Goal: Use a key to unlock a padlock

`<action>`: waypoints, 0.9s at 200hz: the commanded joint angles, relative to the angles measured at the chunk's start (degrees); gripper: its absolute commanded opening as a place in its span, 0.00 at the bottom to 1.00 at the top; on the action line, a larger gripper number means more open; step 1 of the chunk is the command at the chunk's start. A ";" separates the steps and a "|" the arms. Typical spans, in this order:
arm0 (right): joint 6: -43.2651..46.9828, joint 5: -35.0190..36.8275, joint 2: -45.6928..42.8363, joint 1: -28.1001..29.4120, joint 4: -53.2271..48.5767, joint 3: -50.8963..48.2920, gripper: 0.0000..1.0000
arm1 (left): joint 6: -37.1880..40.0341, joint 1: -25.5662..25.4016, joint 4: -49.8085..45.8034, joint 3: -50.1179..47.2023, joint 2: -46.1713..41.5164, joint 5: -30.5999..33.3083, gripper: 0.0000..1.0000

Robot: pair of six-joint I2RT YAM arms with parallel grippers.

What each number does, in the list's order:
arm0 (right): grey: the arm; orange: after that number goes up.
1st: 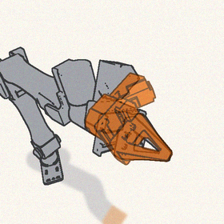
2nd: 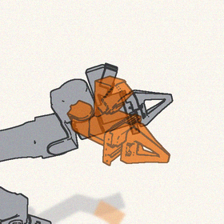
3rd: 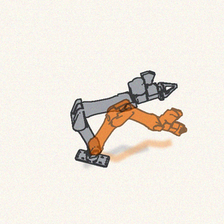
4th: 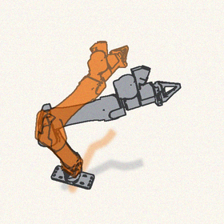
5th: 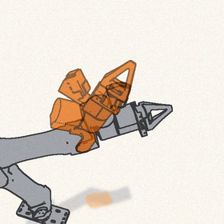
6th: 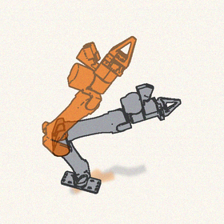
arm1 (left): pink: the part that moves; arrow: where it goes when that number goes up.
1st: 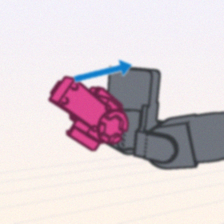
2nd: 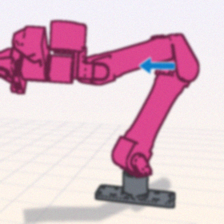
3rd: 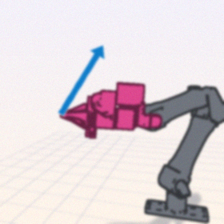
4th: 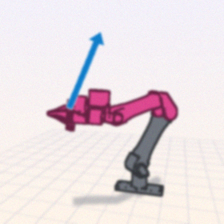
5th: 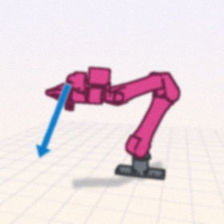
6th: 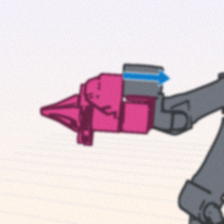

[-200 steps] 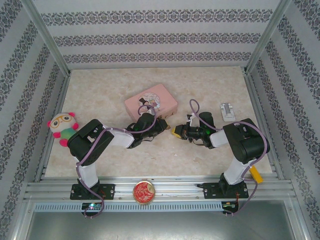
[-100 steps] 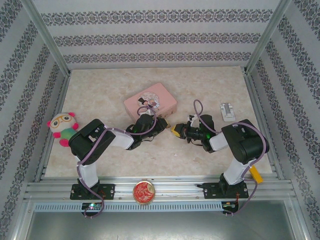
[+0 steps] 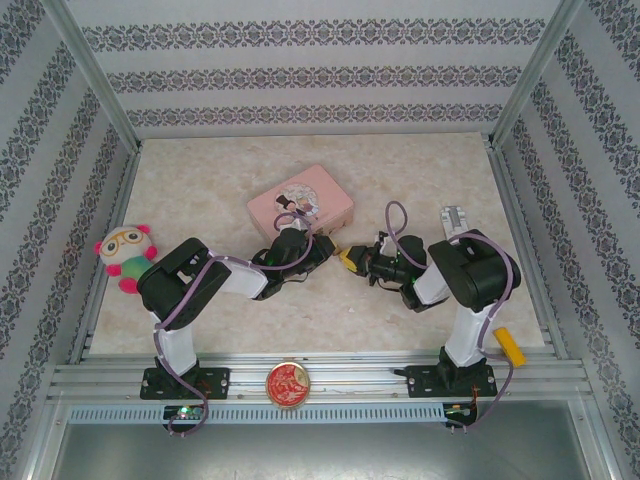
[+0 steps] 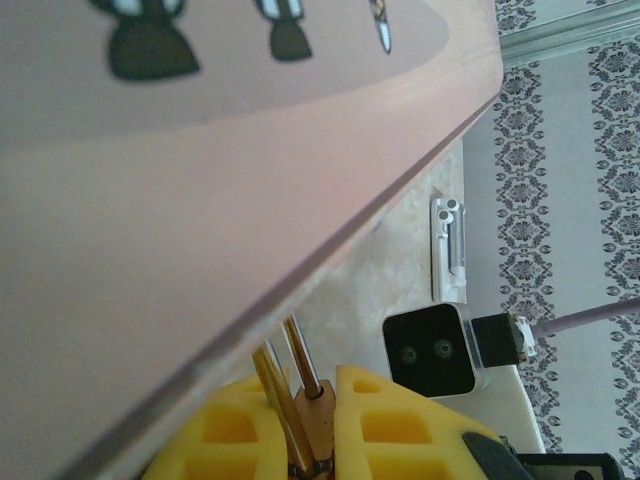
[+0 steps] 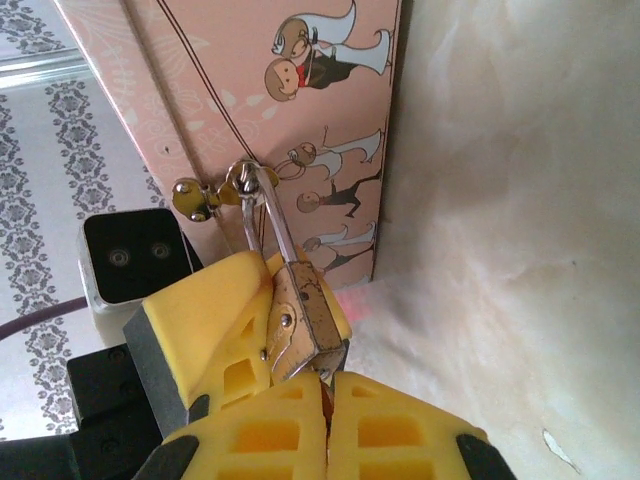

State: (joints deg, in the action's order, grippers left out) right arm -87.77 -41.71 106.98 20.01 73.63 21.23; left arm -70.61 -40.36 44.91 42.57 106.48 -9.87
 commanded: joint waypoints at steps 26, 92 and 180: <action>-0.56 7.47 0.16 0.02 5.74 2.42 0.00 | -6.47 -2.00 2.38 -0.71 2.11 -11.17 0.00; 1.05 8.58 0.97 -0.06 5.70 1.32 0.20 | -6.56 -1.92 2.54 -1.61 1.54 -10.36 0.00; 8.26 8.62 -3.38 -0.85 4.60 -5.93 0.36 | -9.28 -1.34 4.05 -4.06 2.94 -8.06 0.00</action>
State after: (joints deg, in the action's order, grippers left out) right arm -83.77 -34.79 106.63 19.90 76.31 17.15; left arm -71.55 -40.49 48.58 40.75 106.48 -10.55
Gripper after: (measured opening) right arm 0.363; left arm 0.125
